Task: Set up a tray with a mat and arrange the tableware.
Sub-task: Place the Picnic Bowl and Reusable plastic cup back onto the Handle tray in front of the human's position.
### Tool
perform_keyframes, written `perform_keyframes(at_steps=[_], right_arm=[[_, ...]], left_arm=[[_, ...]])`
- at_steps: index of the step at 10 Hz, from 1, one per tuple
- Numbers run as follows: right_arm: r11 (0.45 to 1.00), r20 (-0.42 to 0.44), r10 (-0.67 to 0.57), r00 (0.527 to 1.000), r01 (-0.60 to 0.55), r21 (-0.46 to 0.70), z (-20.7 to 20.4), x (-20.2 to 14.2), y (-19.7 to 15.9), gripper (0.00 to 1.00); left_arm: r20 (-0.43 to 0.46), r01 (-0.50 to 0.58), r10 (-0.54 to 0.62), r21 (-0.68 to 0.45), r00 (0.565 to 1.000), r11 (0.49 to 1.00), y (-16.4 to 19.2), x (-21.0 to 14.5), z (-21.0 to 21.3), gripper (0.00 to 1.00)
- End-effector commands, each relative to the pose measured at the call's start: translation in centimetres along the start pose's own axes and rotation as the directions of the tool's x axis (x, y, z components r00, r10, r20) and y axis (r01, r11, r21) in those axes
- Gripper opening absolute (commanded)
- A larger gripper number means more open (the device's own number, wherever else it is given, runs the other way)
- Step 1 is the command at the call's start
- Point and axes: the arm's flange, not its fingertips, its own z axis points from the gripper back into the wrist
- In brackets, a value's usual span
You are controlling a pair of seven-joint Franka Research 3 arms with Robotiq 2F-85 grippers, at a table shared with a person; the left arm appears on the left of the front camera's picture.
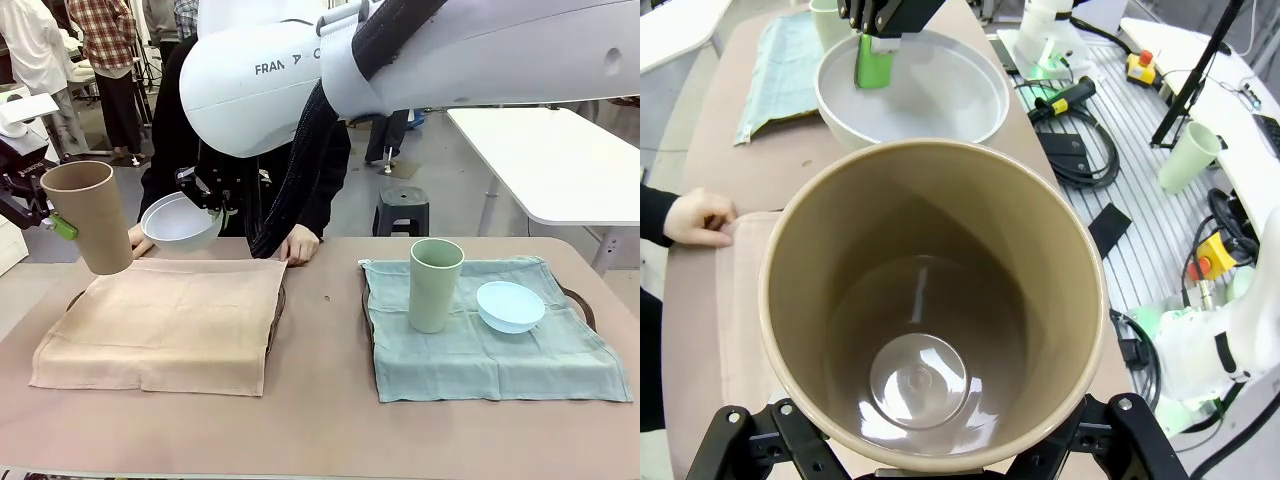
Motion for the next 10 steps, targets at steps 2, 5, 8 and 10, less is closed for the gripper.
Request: perform_keyframes(at_steps=[2,5,8,10], right_arm=[[1.0,0.005,0.0,1.0,0.0,-0.006,-0.1,0.1,0.1,0.0],[1.0,0.005,0.0,1.0,0.0,-0.006,-0.1,0.1,0.1,0.0],[1.0,0.0,0.0,1.0,0.0,0.0,0.0,0.0,0.0,0.05],[0.996,0.023,0.031,0.999,-0.029,-0.089,-3.8,1.5,-0.9,0.05]], left_arm=[[-0.004,0.0,0.0,-0.008,1.0,1.0,0.0,0.3,0.4,0.33],[-0.004,0.0,0.0,-0.008,1.0,1.0,0.0,0.3,0.4,0.33],[0.0,0.0,0.0,0.0,1.0,1.0,0.0,0.0,0.0,0.87],[0.128,0.081,-0.092,0.089,0.987,0.993,1.2,-3.0,-0.1,0.87]])
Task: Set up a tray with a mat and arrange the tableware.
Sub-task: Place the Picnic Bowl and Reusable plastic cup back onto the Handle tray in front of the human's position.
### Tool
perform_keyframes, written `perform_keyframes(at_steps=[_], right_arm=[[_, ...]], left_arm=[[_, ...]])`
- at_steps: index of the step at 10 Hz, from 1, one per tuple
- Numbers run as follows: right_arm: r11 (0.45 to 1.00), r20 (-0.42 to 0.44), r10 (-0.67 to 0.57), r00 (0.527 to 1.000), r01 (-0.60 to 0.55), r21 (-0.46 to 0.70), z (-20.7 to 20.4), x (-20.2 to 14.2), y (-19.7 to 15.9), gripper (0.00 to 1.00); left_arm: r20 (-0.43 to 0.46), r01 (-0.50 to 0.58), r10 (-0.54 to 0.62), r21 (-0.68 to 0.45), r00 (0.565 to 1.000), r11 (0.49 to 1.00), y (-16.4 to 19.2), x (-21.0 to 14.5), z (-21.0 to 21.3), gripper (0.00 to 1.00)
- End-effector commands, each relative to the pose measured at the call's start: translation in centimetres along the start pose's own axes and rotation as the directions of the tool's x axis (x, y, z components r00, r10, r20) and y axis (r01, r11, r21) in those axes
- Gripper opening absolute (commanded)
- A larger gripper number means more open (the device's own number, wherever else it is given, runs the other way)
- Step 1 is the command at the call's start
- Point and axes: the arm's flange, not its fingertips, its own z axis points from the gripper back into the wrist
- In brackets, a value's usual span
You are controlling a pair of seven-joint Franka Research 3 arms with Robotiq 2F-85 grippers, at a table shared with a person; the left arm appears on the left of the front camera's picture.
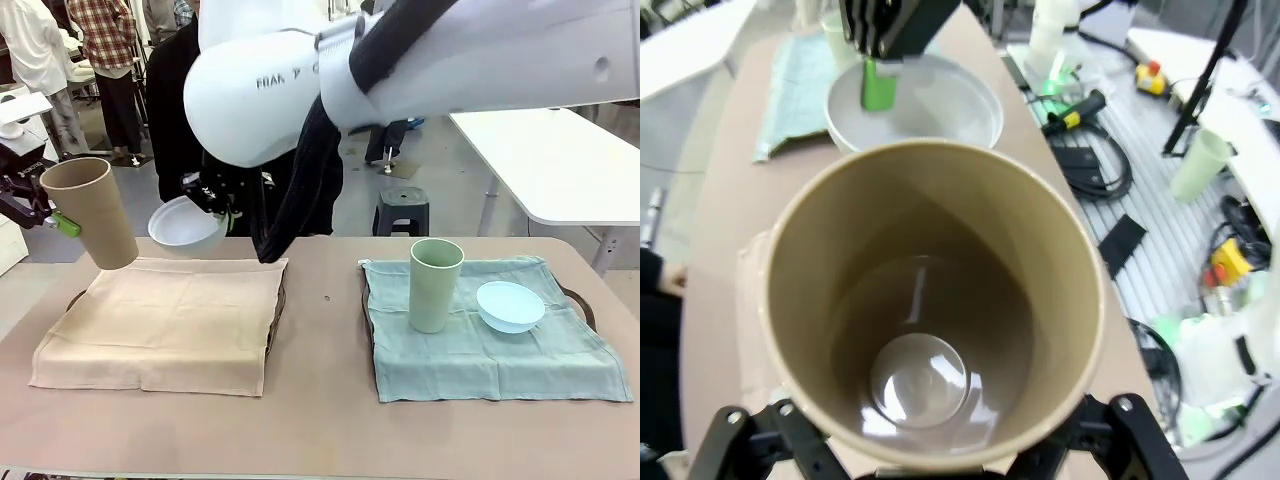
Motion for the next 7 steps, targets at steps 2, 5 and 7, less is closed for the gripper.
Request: perform_keyframes(at_steps=[2,5,7], right_arm=[[0.998,-0.02,-0.002,1.0,0.001,-0.07,-7.1,2.3,-2.0,0.05],[0.999,-0.04,-0.032,0.999,0.032,-0.015,-9.7,2.8,-2.6,0.05],[0.998,-0.056,-0.011,0.998,0.007,-0.065,-9.9,2.0,-3.6,0.05]], left_arm=[[0.061,0.054,-0.058,0.063,0.996,0.997,1.2,-5.1,-2.6,0.87],[0.05,-0.101,0.102,-0.033,0.993,0.994,2.3,-7.8,-4.6,0.87],[0.046,-0.008,0.007,0.014,0.999,1.0,1.2,-7.3,-4.0,0.87]])
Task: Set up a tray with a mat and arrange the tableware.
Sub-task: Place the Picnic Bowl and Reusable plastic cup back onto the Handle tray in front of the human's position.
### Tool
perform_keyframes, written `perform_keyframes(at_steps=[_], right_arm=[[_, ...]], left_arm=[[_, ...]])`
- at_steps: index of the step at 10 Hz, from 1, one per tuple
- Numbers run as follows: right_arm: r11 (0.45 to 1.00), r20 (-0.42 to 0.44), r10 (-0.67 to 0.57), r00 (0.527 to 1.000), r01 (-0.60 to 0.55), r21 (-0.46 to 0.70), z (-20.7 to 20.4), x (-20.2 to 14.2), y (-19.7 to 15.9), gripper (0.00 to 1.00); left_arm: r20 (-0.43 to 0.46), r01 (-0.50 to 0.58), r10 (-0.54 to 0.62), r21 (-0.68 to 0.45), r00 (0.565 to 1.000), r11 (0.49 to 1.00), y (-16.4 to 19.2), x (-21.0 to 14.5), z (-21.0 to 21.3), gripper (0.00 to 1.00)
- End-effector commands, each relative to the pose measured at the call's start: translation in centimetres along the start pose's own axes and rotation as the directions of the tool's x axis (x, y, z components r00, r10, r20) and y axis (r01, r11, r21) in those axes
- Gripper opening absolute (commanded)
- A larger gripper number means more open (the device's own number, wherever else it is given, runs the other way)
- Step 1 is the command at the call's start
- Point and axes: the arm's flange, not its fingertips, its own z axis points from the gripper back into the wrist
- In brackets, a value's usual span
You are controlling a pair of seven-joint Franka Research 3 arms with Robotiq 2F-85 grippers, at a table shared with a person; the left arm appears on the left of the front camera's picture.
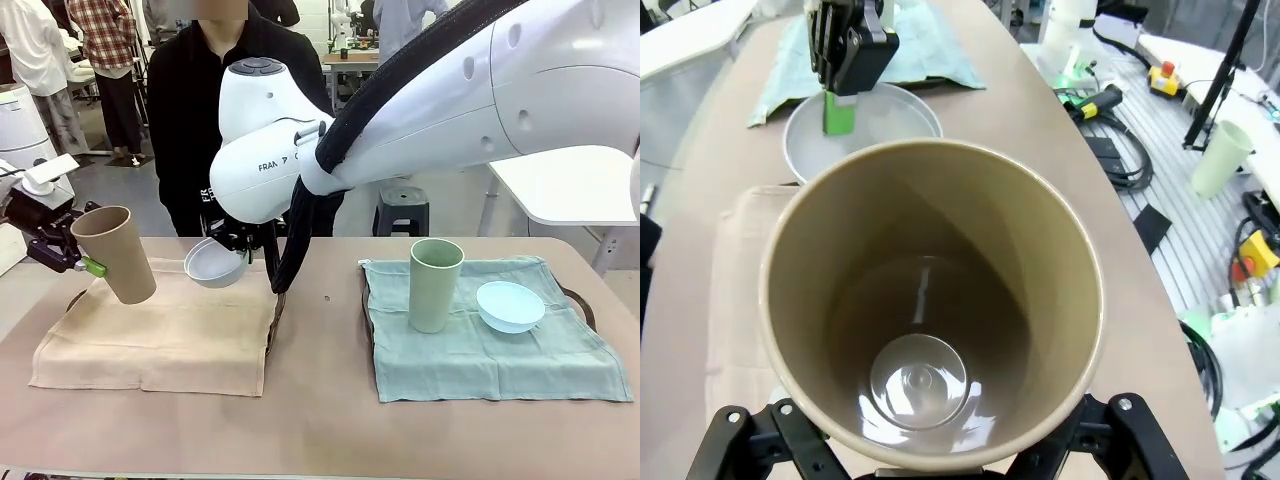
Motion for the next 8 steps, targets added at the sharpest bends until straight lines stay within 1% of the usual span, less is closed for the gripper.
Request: perform_keyframes(at_steps=[1,2,3,4,5,6,8], right_arm=[[1.0,-0.002,-0.001,1.0,0.001,0.002,-0.2,0.0,0.0,0.05],[1.0,-0.05,-0.003,0.999,0.003,0.012,-2.1,0.4,-0.6,0.05],[0.999,-0.065,0.016,0.998,-0.014,0.029,-3.7,0.6,-0.6,0.05],[0.999,-0.066,0.045,0.997,-0.043,0.031,-5.1,0.9,-0.5,0.05],[0.996,-0.069,0.066,0.995,-0.062,0.062,-6.0,1.1,-0.7,0.05],[0.992,-0.058,0.075,0.995,-0.068,0.108,-6.5,1.3,-1.1,0.05],[0.988,-0.055,0.068,0.996,-0.06,0.141,-7.4,1.2,-1.8,0.05]], left_arm=[[0.003,-0.008,0.008,-0.007,1.0,1.0,0.0,-0.4,-0.4,0.87],[0.0,-0.014,0.014,0.001,1.0,1.0,0.4,-0.9,-0.3,0.87],[0.008,-0.014,0.014,0.006,1.0,1.0,0.7,-1.5,-0.6,0.87],[0.006,-0.006,0.005,0.014,1.0,1.0,1.1,-2.0,-1.2,0.87],[0.004,-0.007,0.007,0.02,1.0,1.0,1.5,-2.3,-1.7,0.87],[0.002,0.002,-0.002,0.025,1.0,1.0,1.8,-2.5,-1.9,0.87],[0.002,0.014,-0.014,0.033,1.0,0.999,2.5,-2.9,-2.6,0.87]])
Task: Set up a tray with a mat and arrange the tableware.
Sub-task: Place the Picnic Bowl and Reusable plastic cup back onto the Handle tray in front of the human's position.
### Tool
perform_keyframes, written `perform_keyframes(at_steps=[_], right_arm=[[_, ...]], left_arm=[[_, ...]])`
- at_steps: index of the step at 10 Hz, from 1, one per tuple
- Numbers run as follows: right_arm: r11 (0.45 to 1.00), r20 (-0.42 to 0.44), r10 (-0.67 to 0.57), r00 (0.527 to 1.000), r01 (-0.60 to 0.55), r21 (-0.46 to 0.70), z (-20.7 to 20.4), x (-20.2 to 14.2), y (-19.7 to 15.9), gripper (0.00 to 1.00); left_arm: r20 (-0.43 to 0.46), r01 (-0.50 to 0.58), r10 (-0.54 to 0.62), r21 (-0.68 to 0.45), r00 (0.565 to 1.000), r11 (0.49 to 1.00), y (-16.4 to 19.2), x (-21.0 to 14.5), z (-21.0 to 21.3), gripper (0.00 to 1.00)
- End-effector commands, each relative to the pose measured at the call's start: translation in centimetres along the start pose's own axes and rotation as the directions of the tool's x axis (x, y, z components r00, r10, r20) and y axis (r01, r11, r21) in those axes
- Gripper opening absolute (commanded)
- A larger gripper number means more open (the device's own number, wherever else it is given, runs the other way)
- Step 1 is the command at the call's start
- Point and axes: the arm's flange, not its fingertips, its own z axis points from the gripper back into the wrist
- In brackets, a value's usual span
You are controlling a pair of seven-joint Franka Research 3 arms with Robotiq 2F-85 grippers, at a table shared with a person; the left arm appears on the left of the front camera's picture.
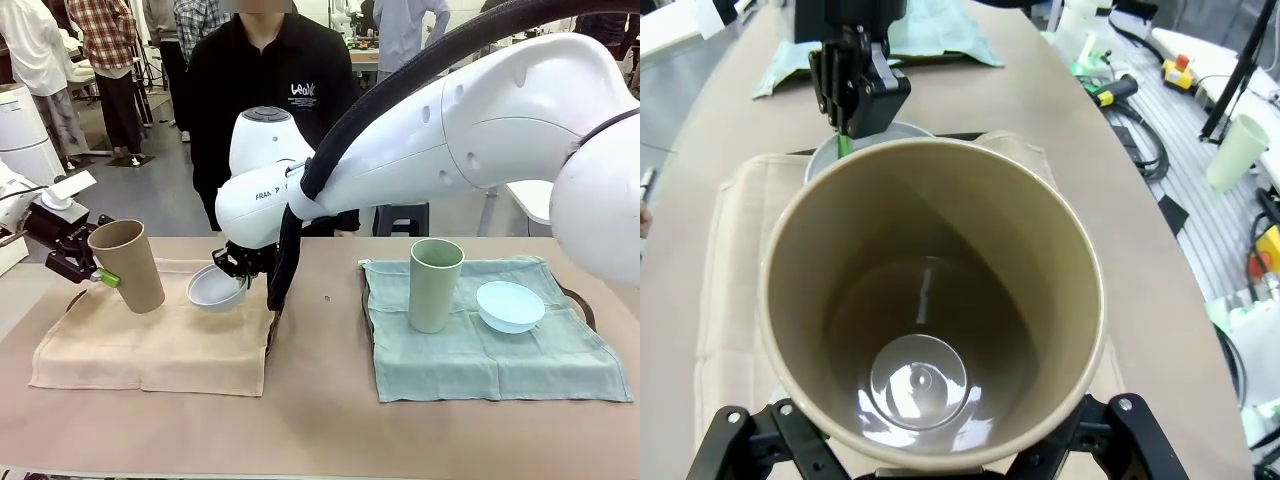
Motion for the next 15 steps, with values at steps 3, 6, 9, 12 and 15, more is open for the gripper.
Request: perform_keyframes(at_steps=[3,6,9,12,15], right_arm=[[0.999,-0.015,-0.017,1.0,0.018,0.048,-1.0,0.0,-1.0,0.05],[1.0,-0.031,-0.022,0.999,0.022,0.018,-2.4,0.1,-1.5,0.05],[1.0,-0.064,-0.026,0.998,0.026,0.005,-3.9,0.4,-2.0,0.65],[0.994,-0.08,-0.06,0.995,0.052,-0.099,-2.2,0.2,-1.4,0.94],[0.986,-0.049,-0.05,0.998,0.042,-0.164,1.8,-0.6,0.1,1.0]], left_arm=[[-0.01,0.021,-0.021,0.031,1.0,0.999,1.6,-1.2,-1.0,0.87],[-0.023,0.008,-0.007,0.027,1.0,1.0,2.1,-2.2,-1.4,0.87],[-0.032,-0.019,0.02,0.015,0.999,1.0,2.1,-2.6,-1.7,0.87],[-0.035,-0.03,0.03,0.008,0.999,1.0,1.8,-2.3,-1.4,1.0],[-0.094,-0.089,0.088,-0.008,0.992,0.996,1.2,-1.8,-1.1,1.0]])
